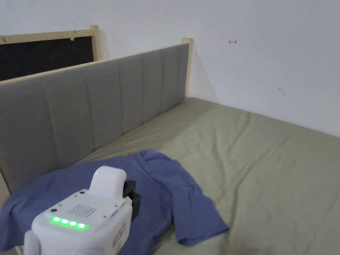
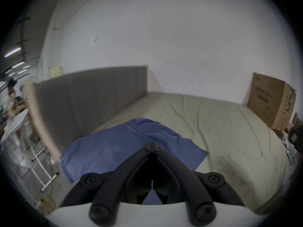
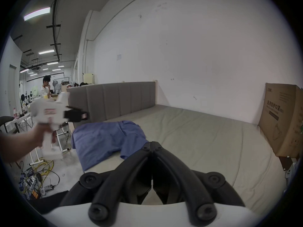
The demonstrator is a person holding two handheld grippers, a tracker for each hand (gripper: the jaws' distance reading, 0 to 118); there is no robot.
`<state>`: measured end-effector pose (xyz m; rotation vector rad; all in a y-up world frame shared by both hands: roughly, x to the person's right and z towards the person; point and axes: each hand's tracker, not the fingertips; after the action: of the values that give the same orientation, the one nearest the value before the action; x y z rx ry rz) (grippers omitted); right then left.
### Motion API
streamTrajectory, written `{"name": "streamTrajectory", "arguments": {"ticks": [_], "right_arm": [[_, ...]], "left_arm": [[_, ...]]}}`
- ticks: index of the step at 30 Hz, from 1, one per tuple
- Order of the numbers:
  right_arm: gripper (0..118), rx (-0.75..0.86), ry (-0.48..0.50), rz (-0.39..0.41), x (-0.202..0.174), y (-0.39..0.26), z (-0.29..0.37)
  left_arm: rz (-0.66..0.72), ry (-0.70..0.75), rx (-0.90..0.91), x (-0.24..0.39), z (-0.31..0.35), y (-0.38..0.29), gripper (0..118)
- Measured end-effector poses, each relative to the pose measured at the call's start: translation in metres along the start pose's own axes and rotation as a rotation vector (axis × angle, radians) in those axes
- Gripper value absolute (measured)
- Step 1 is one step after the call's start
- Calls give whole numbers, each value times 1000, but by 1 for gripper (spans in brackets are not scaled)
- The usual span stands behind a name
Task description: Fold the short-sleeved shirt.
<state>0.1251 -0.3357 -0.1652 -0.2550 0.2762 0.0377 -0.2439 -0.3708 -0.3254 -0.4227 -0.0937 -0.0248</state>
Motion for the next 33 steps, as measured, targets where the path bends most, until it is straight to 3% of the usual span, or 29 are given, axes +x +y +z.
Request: {"name": "streamTrajectory", "arguments": {"ticks": [5, 8, 9, 11, 12, 14, 18, 21, 23, 24, 26, 30, 33], "right_arm": [[0, -65, -38, -6, 30, -16, -35], [0, -100, -36, -8, 42, -25, -49], [0, -109, -36, -7, 46, -28, -52], [0, -127, -37, -6, 51, -34, -57], [0, -137, -39, -8, 53, -37, -59], [0, -155, -34, -18, 57, -43, -60], [0, -176, -20, -38, 65, -50, -56], [0, -185, -31, -37, 72, -51, -53], [0, -180, -33, -48, 76, -49, -49], [0, -175, -36, -50, 74, -47, -49], [0, -165, -40, -53, 75, -43, -44], [0, -139, -45, -65, 76, -35, -34], [0, -104, -69, -67, 81, -31, -20]], "left_arm": [[-90, -114, -327, 24, -173, 17, 0], [-124, -134, -411, 35, -239, 19, 0], [-103, -137, -456, 35, -259, 21, 7], [-5, -114, -498, 28, -288, 19, 97], [33, -103, -554, 26, -303, 16, 118], [100, -123, -593, 25, -325, 9, 109], [79, -81, -620, 37, -335, -7, 111], [-13, -23, -645, 55, -342, -25, 112], [-72, 1, -594, 59, -314, -16, 105], [-43, -29, -557, 64, -308, -13, 88], [-151, 24, -494, 77, -303, -9, 1], [-208, -36, -568, 90, -285, -5, 1], [-251, -25, -390, 102, -250, 39, 1]]}}
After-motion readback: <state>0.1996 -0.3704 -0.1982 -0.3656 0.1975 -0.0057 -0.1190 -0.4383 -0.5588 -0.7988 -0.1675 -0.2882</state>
